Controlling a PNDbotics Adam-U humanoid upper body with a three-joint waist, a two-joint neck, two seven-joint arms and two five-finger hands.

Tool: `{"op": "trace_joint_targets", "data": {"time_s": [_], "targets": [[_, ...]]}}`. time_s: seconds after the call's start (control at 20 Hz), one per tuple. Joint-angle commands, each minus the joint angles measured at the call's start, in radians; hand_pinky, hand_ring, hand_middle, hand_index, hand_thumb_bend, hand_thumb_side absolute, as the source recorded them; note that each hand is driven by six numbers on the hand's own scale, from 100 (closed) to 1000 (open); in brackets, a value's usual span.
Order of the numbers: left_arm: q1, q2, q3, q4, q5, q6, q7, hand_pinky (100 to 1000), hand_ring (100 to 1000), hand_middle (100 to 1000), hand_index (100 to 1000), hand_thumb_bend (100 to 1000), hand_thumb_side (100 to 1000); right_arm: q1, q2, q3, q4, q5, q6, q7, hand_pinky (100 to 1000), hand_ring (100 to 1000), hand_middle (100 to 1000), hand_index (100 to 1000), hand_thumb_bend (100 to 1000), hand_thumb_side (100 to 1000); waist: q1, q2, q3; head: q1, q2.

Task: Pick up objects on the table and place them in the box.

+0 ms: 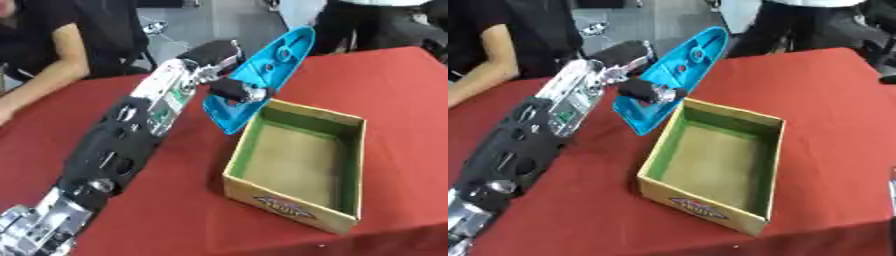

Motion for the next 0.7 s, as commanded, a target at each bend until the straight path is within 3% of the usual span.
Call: {"op": "trace_joint_targets", "data": {"time_s": [0.05, 0.7], "targets": [[-0.026, 0.001, -0.008, -0.008, 0.004, -0.013, -0.004, 100, 100, 100, 100, 454, 801, -0.017, -0.006, -0.003, -0.018, 0.003, 0.001, 0.002, 603, 812, 848, 994, 456, 977, -0.004, -0.008, 0.0, 0.006, -0.001], [-0.02, -0.029, -0.051, 0.052, -0.013, -0.075, -0.027, 100, 100, 100, 100, 453, 806, -0.017, -0.005, -0.001, -0.018, 0.002, 0.0, 0.005, 602, 811, 847, 995, 456, 977, -0.004, -0.007, 0.001, 0.012, -0.001]]}}
